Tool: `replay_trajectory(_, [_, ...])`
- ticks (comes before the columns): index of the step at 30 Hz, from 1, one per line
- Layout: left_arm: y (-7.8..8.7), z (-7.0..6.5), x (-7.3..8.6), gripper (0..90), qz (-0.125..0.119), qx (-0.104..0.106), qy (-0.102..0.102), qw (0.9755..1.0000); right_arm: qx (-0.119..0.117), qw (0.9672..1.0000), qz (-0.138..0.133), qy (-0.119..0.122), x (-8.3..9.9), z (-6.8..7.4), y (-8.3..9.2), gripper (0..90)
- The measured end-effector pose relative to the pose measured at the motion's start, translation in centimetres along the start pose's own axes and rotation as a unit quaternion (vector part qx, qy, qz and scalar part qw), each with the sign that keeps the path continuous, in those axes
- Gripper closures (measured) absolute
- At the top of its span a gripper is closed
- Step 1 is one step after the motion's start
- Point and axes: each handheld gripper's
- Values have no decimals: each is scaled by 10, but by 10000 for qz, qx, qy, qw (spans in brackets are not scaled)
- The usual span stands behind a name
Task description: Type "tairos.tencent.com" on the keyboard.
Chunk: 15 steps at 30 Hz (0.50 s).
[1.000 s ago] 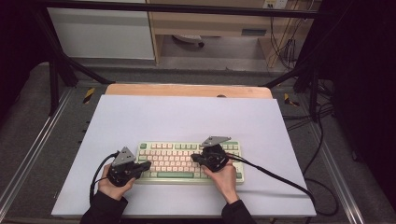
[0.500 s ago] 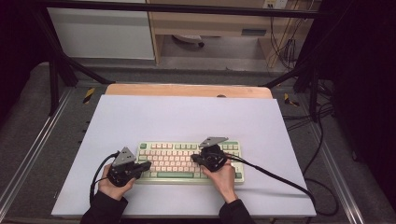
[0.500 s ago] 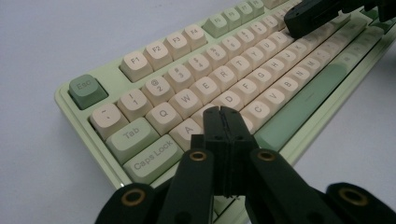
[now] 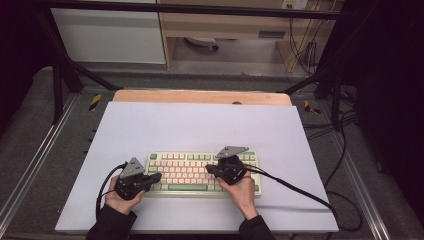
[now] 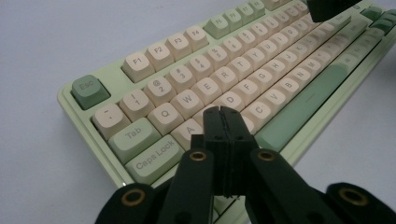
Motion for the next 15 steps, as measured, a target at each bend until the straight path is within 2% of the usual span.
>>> replay_trajectory(9, [0,0,0,897,-5,3,-5,10000,-146,9998,-103,-1,-2,6,8,900])
replay_trajectory(15, [0,0,0,896,-6,1,-3,10000,-205,9998,-80,-5,-1,9,8,900])
Point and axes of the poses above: each handheld gripper's, and its own axes: y roughly backward along the jaws, x roughly out of its underside, z roughly to its left, and after that the axes turned 14 degrees about -z, right-handed
